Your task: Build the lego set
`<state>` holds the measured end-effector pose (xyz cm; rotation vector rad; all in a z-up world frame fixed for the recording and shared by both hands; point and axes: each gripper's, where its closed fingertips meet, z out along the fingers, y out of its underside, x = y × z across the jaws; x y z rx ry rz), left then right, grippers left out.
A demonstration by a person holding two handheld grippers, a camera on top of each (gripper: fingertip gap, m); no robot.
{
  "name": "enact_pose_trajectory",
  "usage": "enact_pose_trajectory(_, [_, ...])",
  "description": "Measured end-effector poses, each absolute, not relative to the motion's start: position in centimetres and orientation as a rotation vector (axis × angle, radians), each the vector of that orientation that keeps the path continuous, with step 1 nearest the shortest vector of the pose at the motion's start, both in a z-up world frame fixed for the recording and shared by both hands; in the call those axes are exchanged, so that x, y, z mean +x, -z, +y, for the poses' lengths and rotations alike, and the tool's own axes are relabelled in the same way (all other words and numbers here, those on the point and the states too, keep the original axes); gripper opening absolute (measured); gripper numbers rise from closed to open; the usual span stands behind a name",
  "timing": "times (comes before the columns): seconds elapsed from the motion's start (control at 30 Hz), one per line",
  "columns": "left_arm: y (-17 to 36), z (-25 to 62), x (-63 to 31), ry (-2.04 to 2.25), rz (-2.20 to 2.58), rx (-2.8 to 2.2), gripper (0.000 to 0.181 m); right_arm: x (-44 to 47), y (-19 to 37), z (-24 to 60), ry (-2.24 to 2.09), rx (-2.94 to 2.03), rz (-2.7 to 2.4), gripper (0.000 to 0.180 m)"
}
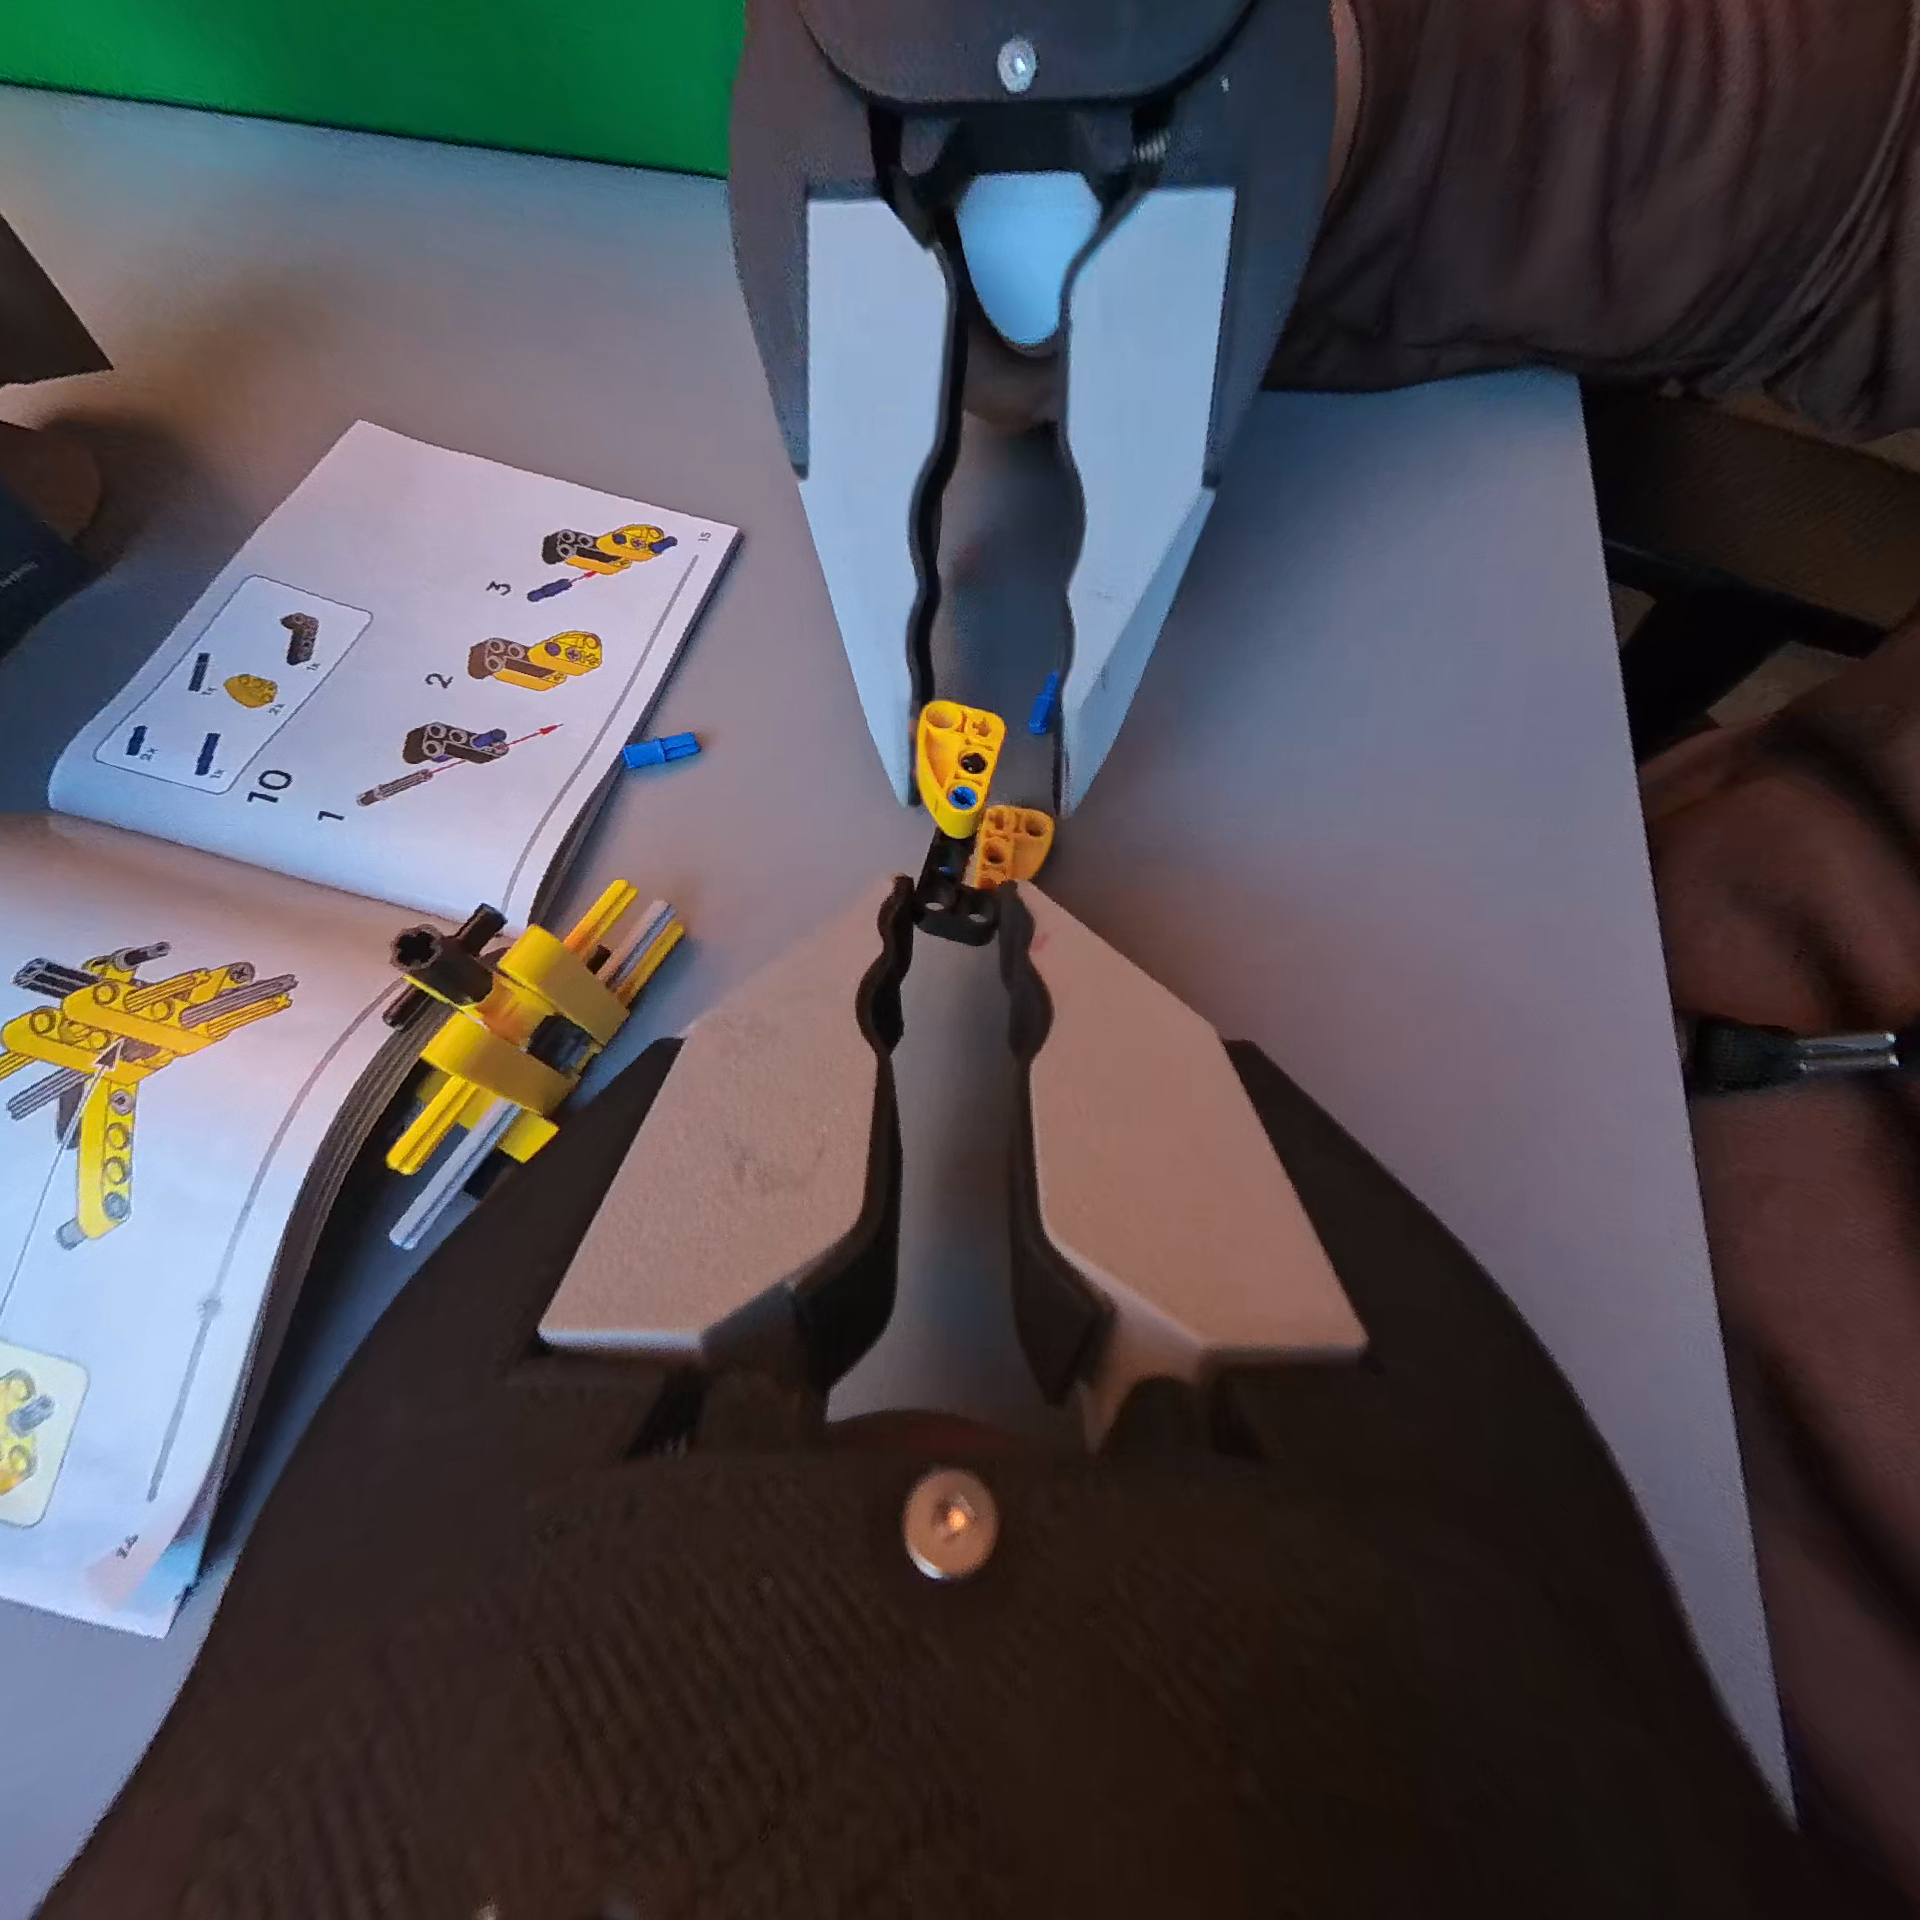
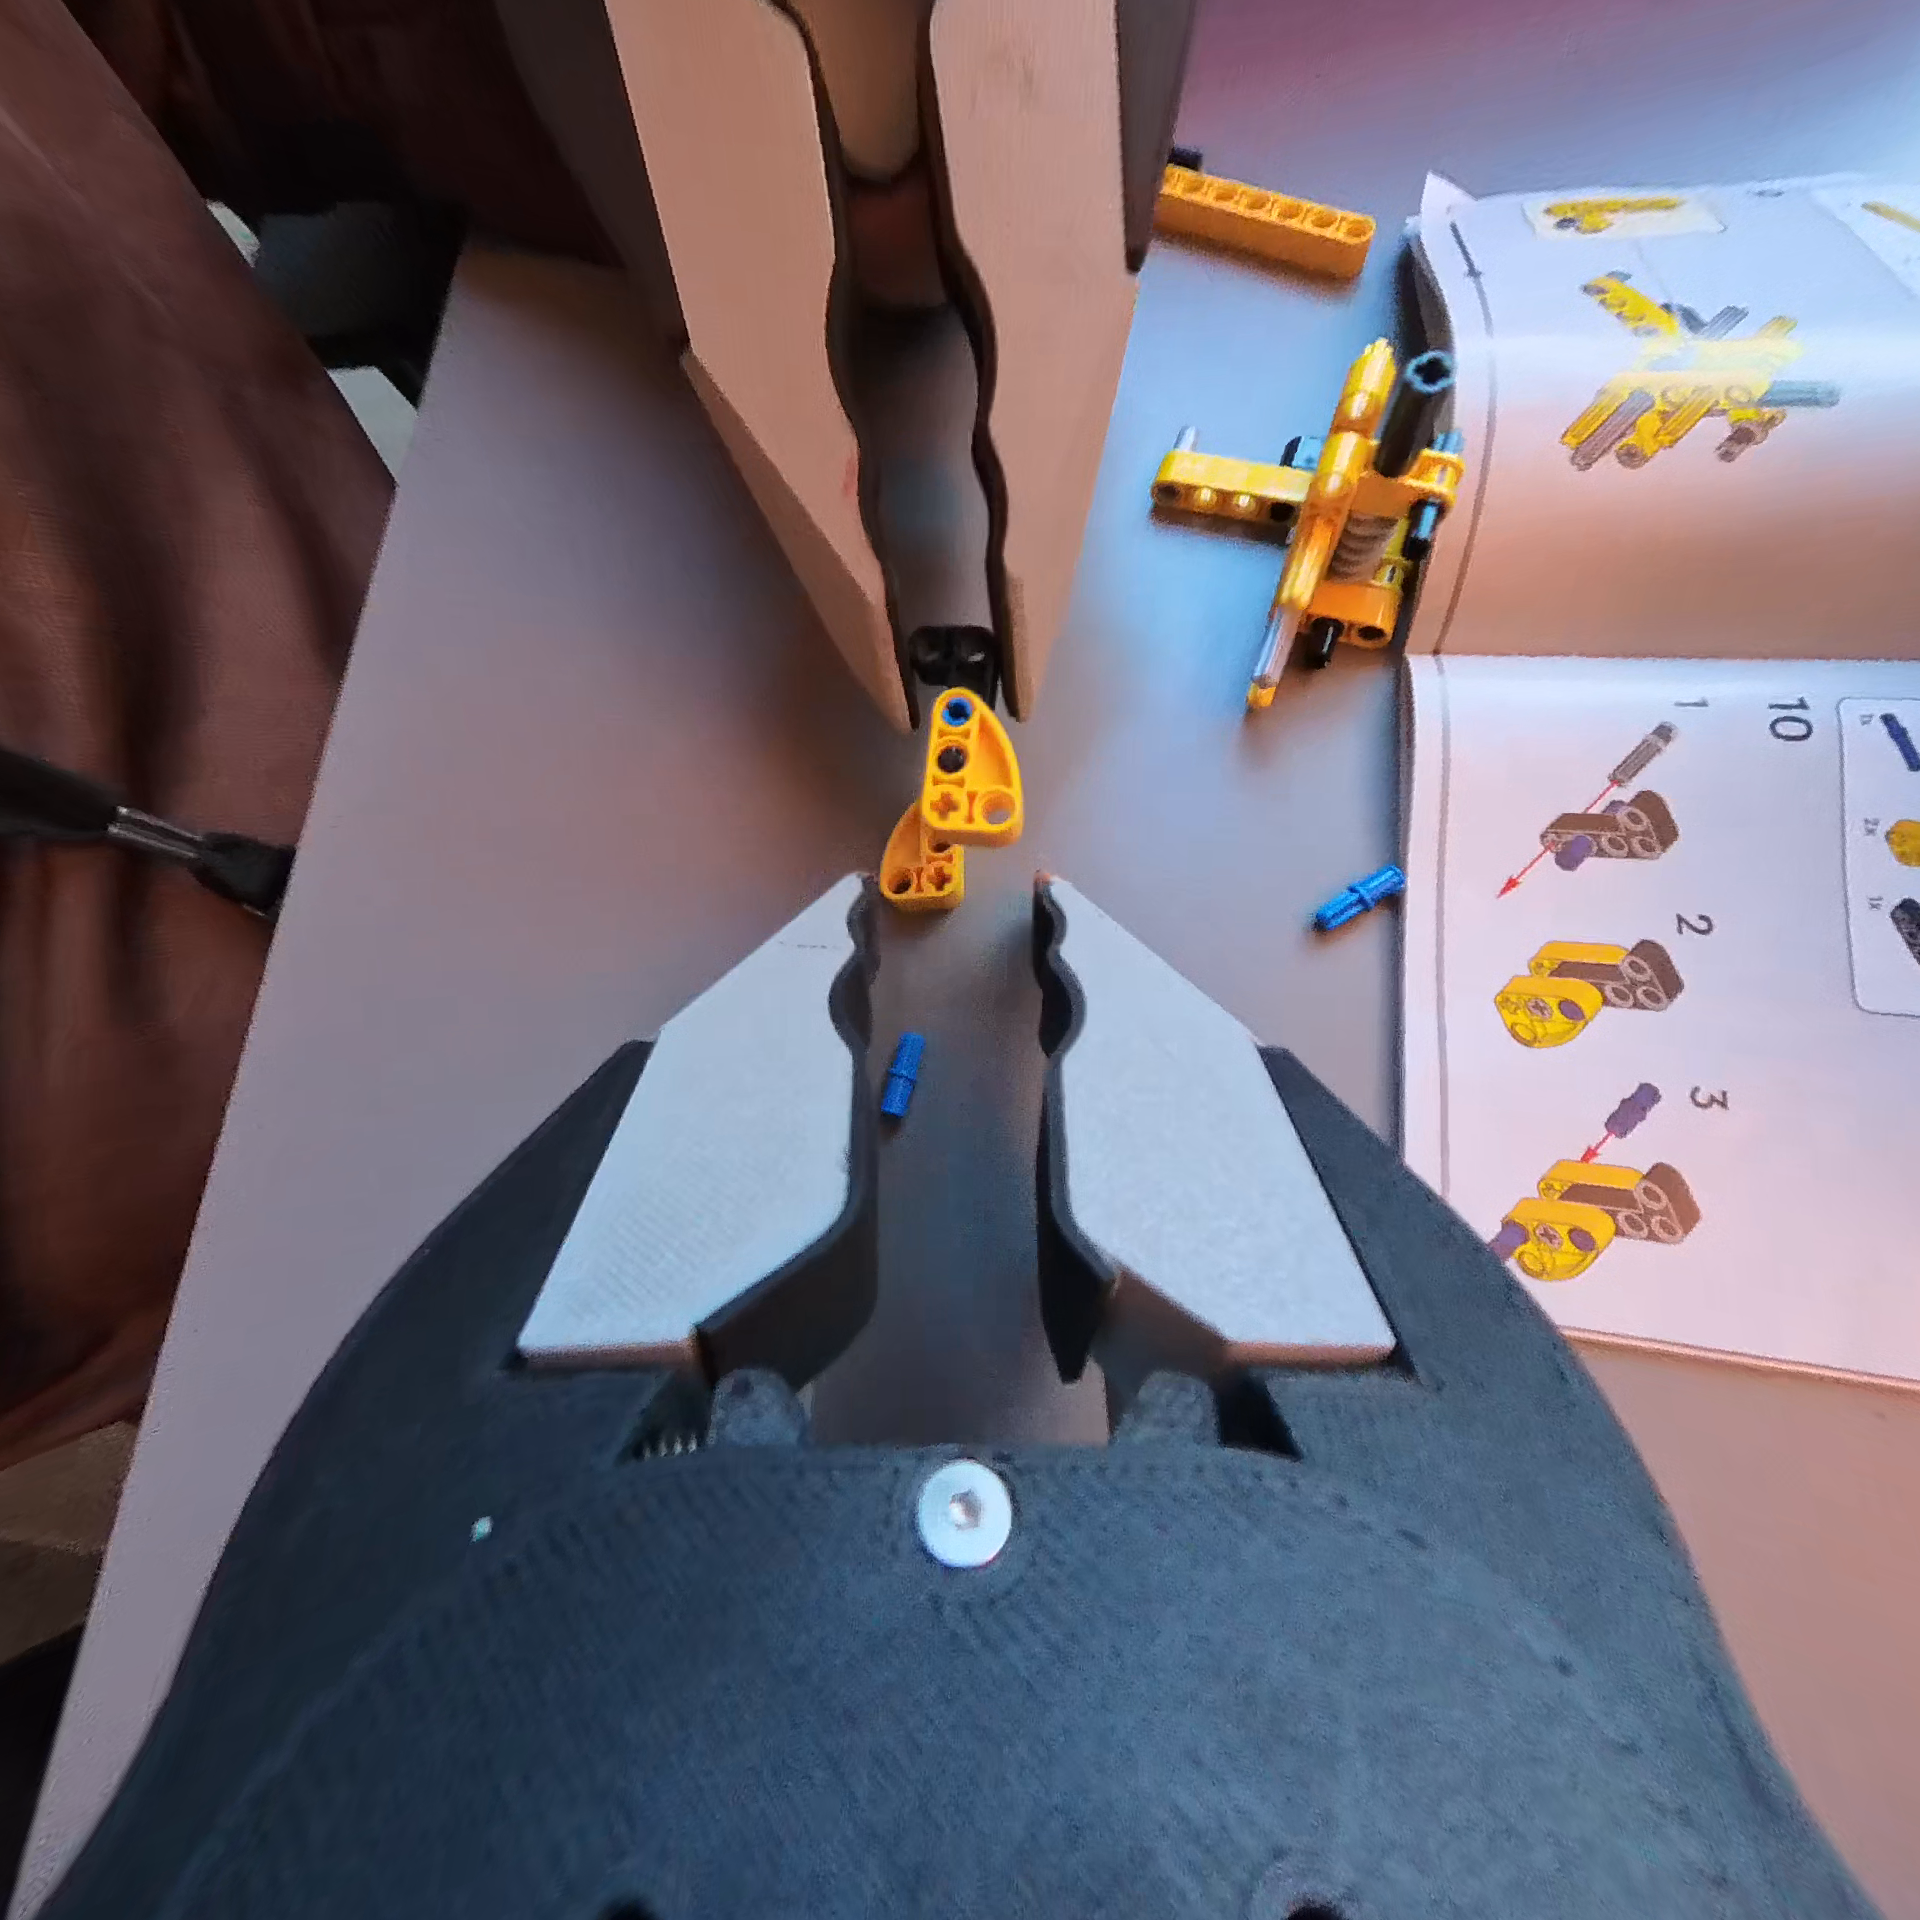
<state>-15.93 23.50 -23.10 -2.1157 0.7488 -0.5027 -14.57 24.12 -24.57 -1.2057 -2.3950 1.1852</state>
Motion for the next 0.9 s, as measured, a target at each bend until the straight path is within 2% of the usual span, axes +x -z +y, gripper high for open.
enact_pose_trajectory(0.23, [22.7,23.8,-16.3,0.492,0.726,-2.097,0.013,-14.6,25.0,23.8,-1.085,-1.141,-2.413,0.024])
enact_pose_trajectory(0.37, [22.4,24.1,-16.7,0.505,0.690,-2.087,0.013,-14.5,25.0,23.5,-1.098,-1.127,-2.427,0.012])
enact_pose_trajectory(0.7, [22.0,24.4,-17.1,0.493,0.663,-2.070,0.013,-15.3,23.8,24.9,-1.093,-1.121,-2.314,0.012])
enact_pose_trajectory(0.9, [21.3,24.8,-18.0,0.516,0.575,-2.052,0.013,-15.8,23.9,26.1,-0.842,-0.971,-2.274,0.012])
